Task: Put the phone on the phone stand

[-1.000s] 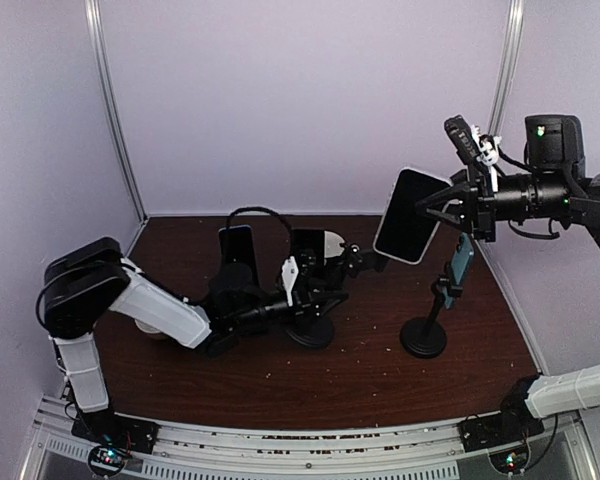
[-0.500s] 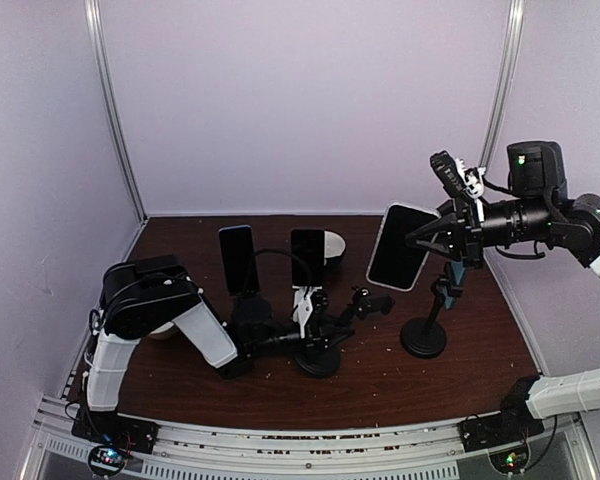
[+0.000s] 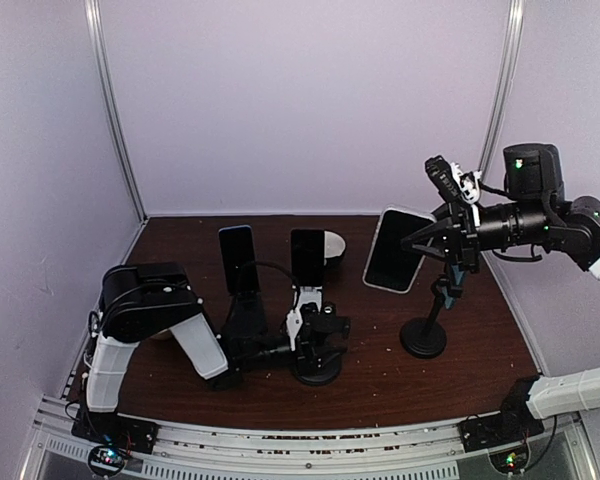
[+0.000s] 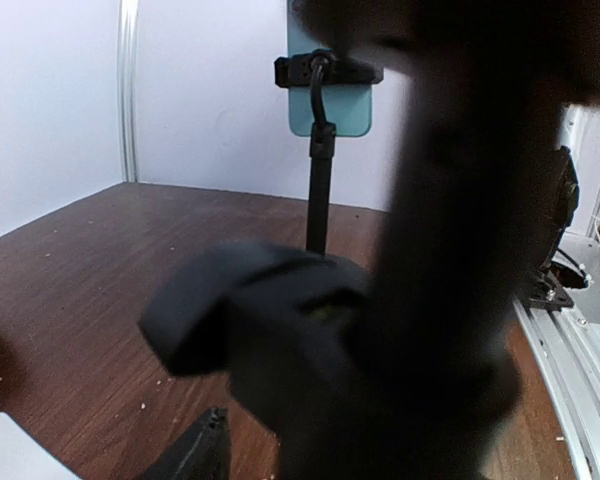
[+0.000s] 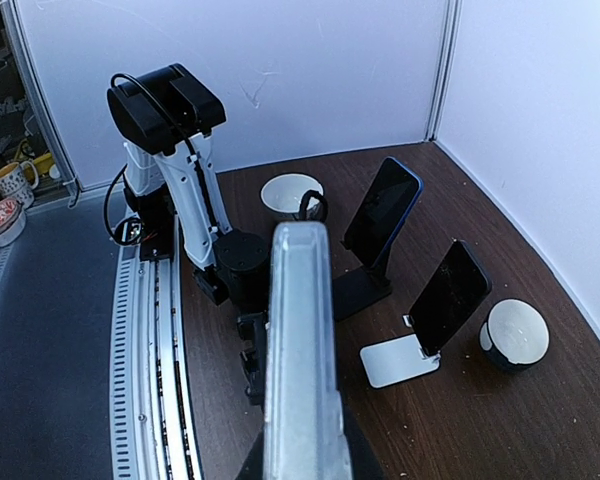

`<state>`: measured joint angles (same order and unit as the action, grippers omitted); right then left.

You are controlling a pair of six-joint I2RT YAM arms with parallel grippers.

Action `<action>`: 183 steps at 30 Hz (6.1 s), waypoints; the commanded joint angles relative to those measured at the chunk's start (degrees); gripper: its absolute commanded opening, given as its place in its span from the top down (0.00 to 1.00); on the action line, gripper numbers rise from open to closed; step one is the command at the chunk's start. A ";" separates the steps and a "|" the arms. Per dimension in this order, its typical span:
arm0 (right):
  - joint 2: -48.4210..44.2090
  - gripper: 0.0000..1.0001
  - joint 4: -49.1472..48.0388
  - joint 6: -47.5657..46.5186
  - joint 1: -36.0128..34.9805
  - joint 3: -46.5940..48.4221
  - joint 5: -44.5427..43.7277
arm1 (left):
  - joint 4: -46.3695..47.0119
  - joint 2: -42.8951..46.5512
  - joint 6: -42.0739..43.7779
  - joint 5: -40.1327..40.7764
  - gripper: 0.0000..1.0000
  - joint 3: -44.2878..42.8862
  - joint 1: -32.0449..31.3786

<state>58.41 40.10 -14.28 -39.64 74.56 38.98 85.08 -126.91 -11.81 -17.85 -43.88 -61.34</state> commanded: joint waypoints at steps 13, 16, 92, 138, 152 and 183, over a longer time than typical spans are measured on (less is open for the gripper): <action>5.41 1.00 2.88 4.69 -12.70 -0.52 -1.86 | 1.73 16.84 11.50 12.12 0.11 20.55 0.08; 6.91 1.00 -2.79 5.66 -13.69 -2.26 -3.95 | -12.94 24.79 11.25 13.60 0.08 22.16 -0.12; 3.46 0.22 -50.69 21.48 -20.31 -35.93 -37.33 | -65.92 56.57 8.87 -2.41 1.00 -11.49 2.72; 13.00 1.00 -48.28 30.78 -26.00 -31.06 -53.17 | -86.31 58.22 1.62 11.83 1.00 -10.45 1.57; 16.82 1.00 -50.45 33.38 -28.16 -28.68 -55.24 | -62.05 54.77 0.06 9.20 1.00 -12.47 -2.11; 17.20 1.00 -57.74 22.21 -29.62 -29.60 -48.10 | -44.14 49.33 11.21 6.33 1.00 -2.54 -1.25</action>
<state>75.26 -10.74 13.45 -67.07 43.20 -15.77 38.87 -74.65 -5.91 -8.86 -42.89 -63.07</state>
